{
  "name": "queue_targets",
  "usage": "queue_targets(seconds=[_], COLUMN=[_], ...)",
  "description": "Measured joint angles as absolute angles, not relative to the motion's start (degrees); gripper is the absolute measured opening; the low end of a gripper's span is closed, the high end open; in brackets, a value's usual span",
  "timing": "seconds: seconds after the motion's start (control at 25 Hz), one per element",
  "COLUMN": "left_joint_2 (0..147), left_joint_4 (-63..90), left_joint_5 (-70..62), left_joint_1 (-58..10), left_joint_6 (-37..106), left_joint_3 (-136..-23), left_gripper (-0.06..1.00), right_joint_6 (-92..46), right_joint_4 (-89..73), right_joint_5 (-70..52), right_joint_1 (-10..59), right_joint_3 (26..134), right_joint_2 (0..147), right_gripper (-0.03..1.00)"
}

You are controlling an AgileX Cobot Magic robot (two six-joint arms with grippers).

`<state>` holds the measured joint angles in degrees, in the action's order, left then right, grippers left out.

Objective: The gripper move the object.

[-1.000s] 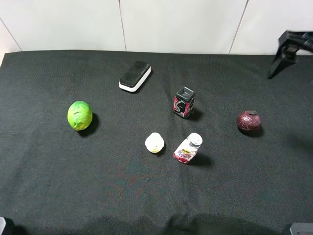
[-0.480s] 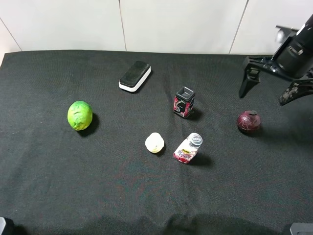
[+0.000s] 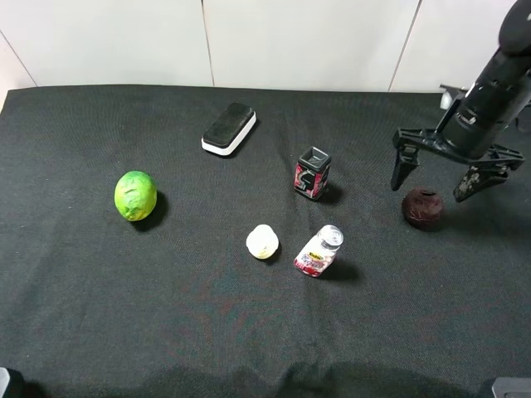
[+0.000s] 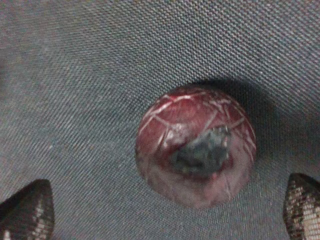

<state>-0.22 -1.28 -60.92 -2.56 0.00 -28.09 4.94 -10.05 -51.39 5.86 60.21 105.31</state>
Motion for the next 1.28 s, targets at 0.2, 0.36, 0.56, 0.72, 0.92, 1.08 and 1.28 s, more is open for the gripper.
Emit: queue_targets(seconds=[0.2, 0.36, 0.56, 0.72, 0.92, 1.08, 1.28], left_joint_2=[-0.22, -0.22, -0.22, -0.22, -0.22, -0.22, -0.22], left_joint_4=[-1.28, -1.28, -1.28, -1.28, -1.28, -1.28, -1.28], left_joint_5=[-60.92, -60.92, -60.92, -60.92, -60.92, -60.92, -60.92], left_joint_1=[-2.56, -2.56, -2.56, -2.56, -2.56, -2.56, -2.56], left_joint_6=[0.00, 0.00, 0.00, 0.00, 0.00, 0.00, 0.00], left_joint_3=[-28.09, -28.09, -28.09, -28.09, -28.09, -28.09, -28.09], left_gripper=[0.98, 0.98, 0.98, 0.98, 0.98, 0.98, 0.98], right_joint_6=[4.94, 4.89, 4.66, 4.41, 4.23, 4.23, 4.22], right_joint_4=[-10.07, -10.23, -10.23, -10.23, -9.58, -9.43, -9.38], right_joint_5=[-50.87, -50.44, -49.57, -49.31, -48.59, -48.59, -48.59], right_joint_1=[5.86, 5.86, 5.86, 5.86, 5.86, 5.86, 5.86], right_joint_3=[60.21, 60.21, 60.21, 60.21, 60.21, 60.21, 60.21], right_joint_2=[108.72, 110.55, 112.08, 112.80, 112.92, 112.92, 112.92], right_gripper=[0.69, 0.69, 0.69, 0.69, 0.69, 0.69, 0.67])
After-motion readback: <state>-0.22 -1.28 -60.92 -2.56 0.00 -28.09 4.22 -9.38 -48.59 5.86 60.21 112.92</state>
